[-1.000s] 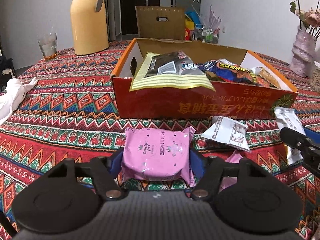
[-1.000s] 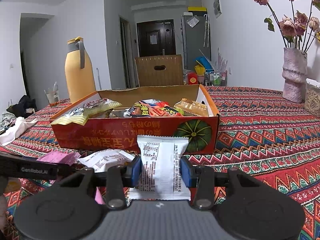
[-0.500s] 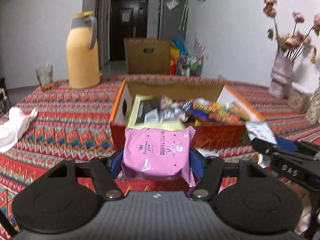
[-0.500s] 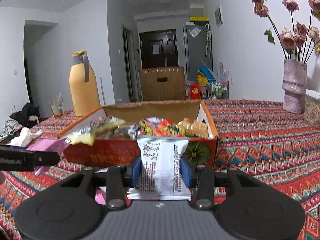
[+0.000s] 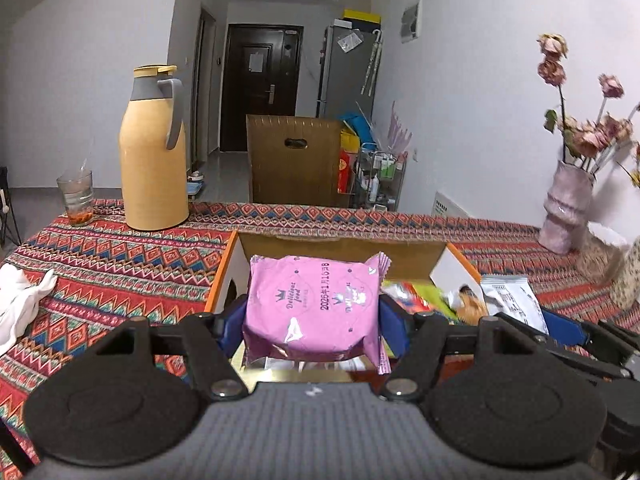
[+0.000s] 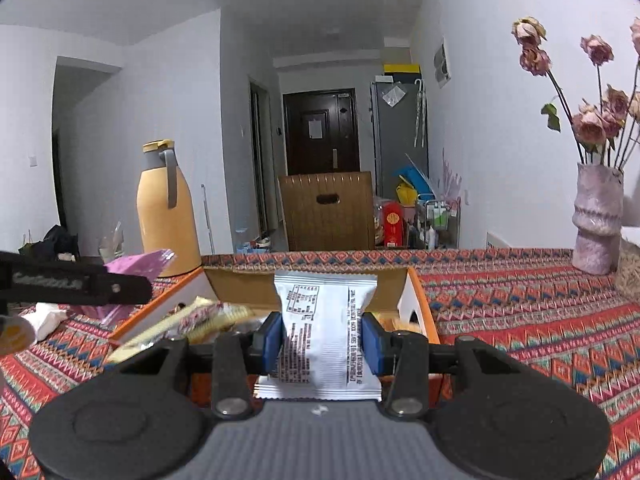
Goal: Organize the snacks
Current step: 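Carry the pink packet and white packet over the box with both grippers, then open both grippers to drop the packets into the box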
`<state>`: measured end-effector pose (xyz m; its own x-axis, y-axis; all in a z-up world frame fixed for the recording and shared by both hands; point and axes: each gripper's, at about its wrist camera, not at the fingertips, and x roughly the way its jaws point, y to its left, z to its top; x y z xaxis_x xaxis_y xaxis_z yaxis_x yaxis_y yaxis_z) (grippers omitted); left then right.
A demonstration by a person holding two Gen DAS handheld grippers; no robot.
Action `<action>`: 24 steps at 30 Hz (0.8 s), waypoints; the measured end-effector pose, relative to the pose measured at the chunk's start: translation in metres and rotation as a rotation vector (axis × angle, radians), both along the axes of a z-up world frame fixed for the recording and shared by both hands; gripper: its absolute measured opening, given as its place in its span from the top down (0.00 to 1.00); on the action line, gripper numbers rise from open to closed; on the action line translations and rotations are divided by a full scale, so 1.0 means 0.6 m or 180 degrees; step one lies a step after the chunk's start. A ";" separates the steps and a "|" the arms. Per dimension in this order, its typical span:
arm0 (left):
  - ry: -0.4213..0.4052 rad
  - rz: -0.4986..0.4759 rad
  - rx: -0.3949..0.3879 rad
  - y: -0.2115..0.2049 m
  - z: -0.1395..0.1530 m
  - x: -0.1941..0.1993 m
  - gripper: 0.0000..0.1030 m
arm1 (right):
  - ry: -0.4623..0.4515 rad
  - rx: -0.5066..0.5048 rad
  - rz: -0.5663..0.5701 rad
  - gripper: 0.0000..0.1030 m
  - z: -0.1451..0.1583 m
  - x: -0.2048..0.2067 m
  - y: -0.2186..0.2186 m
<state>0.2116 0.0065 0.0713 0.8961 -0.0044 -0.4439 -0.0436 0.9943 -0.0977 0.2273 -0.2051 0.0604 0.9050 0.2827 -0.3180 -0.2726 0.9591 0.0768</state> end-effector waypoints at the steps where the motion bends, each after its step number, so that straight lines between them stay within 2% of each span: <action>1: -0.0002 0.0020 -0.0011 0.001 0.000 0.011 0.34 | -0.0003 -0.0001 0.0001 0.59 0.002 0.010 0.002; 11: 0.0024 0.0145 -0.0131 0.013 -0.028 0.106 0.34 | 0.0108 0.0072 -0.0134 0.59 -0.012 0.117 0.014; 21: 0.0195 0.0120 -0.0154 0.026 -0.073 0.146 0.31 | 0.0344 0.0021 -0.0112 0.59 -0.055 0.153 0.021; 22: 0.0185 0.0110 -0.0153 0.026 -0.073 0.145 0.29 | 0.0357 0.0016 -0.0113 0.57 -0.056 0.153 0.020; 24: 0.0117 0.0120 -0.0149 0.026 -0.071 0.137 0.24 | 0.0338 0.0032 -0.0131 0.35 -0.056 0.148 0.020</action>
